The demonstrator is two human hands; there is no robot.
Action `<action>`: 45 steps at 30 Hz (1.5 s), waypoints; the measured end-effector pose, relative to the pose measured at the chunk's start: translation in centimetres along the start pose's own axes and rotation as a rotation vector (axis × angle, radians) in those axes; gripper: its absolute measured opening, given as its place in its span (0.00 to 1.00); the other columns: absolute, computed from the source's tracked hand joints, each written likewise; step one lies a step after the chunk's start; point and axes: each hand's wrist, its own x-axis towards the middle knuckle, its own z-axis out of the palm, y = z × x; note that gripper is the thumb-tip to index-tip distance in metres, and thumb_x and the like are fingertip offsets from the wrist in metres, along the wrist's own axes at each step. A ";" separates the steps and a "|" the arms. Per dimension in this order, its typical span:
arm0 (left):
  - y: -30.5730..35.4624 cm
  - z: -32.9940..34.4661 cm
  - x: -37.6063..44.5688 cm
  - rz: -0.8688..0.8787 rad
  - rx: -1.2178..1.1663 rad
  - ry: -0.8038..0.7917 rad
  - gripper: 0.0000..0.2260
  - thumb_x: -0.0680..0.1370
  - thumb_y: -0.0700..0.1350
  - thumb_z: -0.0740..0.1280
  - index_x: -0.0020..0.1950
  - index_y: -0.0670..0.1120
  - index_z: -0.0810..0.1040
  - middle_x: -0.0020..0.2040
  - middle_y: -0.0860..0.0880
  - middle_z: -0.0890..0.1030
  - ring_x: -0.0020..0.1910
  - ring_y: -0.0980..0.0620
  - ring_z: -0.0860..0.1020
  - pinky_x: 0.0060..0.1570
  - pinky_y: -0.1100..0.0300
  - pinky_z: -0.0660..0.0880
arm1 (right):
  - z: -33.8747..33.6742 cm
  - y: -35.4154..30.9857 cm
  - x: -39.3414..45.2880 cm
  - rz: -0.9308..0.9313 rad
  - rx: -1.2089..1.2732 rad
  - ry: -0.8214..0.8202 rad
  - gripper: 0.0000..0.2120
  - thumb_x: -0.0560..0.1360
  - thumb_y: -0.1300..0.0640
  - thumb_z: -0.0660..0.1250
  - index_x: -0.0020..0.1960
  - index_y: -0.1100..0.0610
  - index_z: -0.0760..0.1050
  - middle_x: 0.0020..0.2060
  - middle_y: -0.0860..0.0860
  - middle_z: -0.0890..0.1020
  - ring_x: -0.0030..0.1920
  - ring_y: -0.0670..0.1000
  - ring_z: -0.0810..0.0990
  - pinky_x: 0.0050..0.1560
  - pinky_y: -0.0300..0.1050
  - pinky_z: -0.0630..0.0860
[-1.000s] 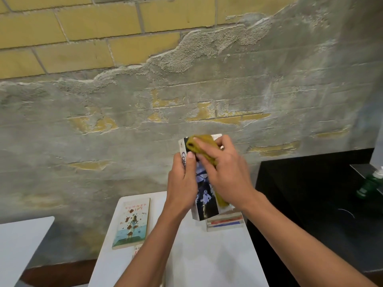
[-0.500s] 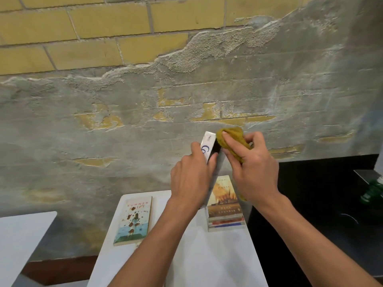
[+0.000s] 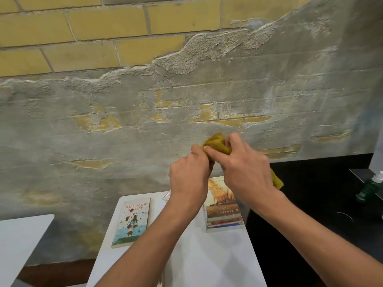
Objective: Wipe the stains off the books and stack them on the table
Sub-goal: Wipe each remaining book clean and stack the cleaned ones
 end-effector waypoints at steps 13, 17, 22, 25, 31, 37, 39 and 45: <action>-2.1 1.7 0.6 -0.322 -0.744 0.187 0.17 0.83 0.59 0.59 0.53 0.45 0.67 0.44 0.49 0.79 0.36 0.51 0.73 0.30 0.57 0.64 | 2.2 -1.5 -0.7 0.695 0.824 0.194 0.19 0.82 0.56 0.62 0.73 0.53 0.70 0.49 0.45 0.68 0.47 0.30 0.72 0.45 0.23 0.70; -1.1 1.2 1.1 -0.416 -1.015 0.266 0.16 0.83 0.58 0.60 0.53 0.44 0.70 0.41 0.54 0.77 0.38 0.55 0.75 0.32 0.61 0.66 | 4.1 -5.1 -2.7 0.395 0.819 0.171 0.22 0.82 0.56 0.64 0.74 0.45 0.68 0.53 0.49 0.69 0.51 0.41 0.75 0.51 0.31 0.75; -1.9 1.0 1.0 -0.525 -1.093 0.255 0.18 0.83 0.60 0.56 0.53 0.44 0.69 0.41 0.52 0.76 0.38 0.56 0.75 0.34 0.57 0.69 | 5.1 -3.3 -2.6 0.499 0.738 0.181 0.20 0.82 0.53 0.62 0.74 0.50 0.71 0.52 0.50 0.68 0.49 0.41 0.72 0.48 0.40 0.77; -2.4 1.4 0.9 -0.496 -1.124 0.251 0.18 0.83 0.60 0.56 0.52 0.45 0.71 0.41 0.52 0.77 0.39 0.53 0.76 0.39 0.54 0.70 | 4.8 -4.0 -3.7 0.155 0.614 0.114 0.20 0.82 0.51 0.60 0.74 0.50 0.71 0.53 0.52 0.69 0.43 0.50 0.75 0.38 0.50 0.80; -2.4 1.7 0.3 -0.499 -1.113 0.234 0.18 0.83 0.60 0.56 0.52 0.45 0.71 0.39 0.53 0.76 0.36 0.57 0.74 0.31 0.67 0.68 | 5.0 -3.1 -2.5 0.320 0.652 0.147 0.20 0.83 0.50 0.61 0.74 0.50 0.69 0.51 0.50 0.68 0.42 0.46 0.72 0.39 0.49 0.79; -2.7 1.9 0.0 -0.420 -1.099 0.219 0.16 0.82 0.61 0.58 0.48 0.49 0.70 0.37 0.52 0.76 0.35 0.54 0.74 0.36 0.55 0.69 | 4.7 -2.0 -0.4 0.466 0.641 0.118 0.20 0.82 0.48 0.61 0.73 0.48 0.71 0.48 0.48 0.69 0.41 0.46 0.73 0.39 0.49 0.78; -2.5 2.1 -0.3 -0.414 -1.132 0.196 0.16 0.82 0.62 0.58 0.48 0.50 0.71 0.39 0.52 0.78 0.36 0.54 0.77 0.37 0.55 0.74 | 4.3 -1.6 0.5 0.524 0.565 0.119 0.20 0.82 0.46 0.61 0.72 0.47 0.71 0.48 0.47 0.70 0.45 0.47 0.73 0.43 0.45 0.76; -3.4 1.5 -0.1 -0.497 -1.828 -0.077 0.23 0.80 0.62 0.61 0.61 0.44 0.77 0.51 0.41 0.86 0.48 0.41 0.86 0.47 0.47 0.83 | 2.3 -1.3 2.1 0.654 1.129 0.005 0.14 0.78 0.48 0.69 0.60 0.31 0.74 0.52 0.42 0.81 0.52 0.42 0.80 0.55 0.48 0.80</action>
